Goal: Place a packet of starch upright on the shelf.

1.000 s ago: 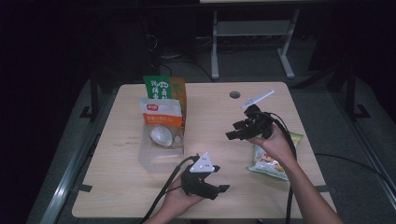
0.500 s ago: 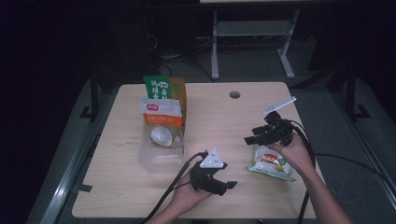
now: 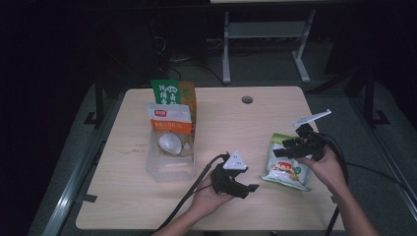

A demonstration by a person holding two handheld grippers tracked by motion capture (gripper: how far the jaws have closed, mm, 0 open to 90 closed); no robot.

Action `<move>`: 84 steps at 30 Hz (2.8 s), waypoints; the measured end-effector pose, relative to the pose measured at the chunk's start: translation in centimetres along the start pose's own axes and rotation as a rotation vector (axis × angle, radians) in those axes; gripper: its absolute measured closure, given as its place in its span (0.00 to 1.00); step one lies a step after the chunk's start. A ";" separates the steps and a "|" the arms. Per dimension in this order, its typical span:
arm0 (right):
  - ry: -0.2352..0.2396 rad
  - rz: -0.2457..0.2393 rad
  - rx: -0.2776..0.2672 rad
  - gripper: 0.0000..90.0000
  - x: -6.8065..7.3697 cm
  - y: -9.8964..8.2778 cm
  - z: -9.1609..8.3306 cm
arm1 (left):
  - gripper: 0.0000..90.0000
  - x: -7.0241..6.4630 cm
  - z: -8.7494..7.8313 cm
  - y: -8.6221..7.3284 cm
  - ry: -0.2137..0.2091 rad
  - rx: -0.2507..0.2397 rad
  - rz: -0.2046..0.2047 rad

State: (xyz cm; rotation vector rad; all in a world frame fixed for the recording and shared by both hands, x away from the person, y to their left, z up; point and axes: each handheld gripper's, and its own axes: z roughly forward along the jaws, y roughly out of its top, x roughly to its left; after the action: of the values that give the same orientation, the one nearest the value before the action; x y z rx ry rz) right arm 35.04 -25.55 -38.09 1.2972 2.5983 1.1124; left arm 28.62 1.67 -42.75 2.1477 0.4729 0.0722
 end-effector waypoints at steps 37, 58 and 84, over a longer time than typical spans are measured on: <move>-0.122 0.246 0.052 0.34 -6.5 -6.8 -2.1 | 0.64 0.2 7.1 3.4 -0.014 0.066 -0.016; 0.072 0.350 0.091 0.49 -7.3 -7.1 1.2 | 0.66 0.4 7.8 3.5 0.014 0.110 -0.003; 0.078 0.180 0.058 0.93 -3.9 -4.0 0.5 | 0.57 0.5 5.4 3.2 0.018 0.089 -0.012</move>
State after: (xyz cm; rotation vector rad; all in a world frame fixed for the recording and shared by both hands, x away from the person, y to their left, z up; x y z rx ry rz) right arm 35.00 -29.63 -41.94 1.5584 2.6304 1.1413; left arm 31.23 -4.00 -43.43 2.2330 0.5077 0.0646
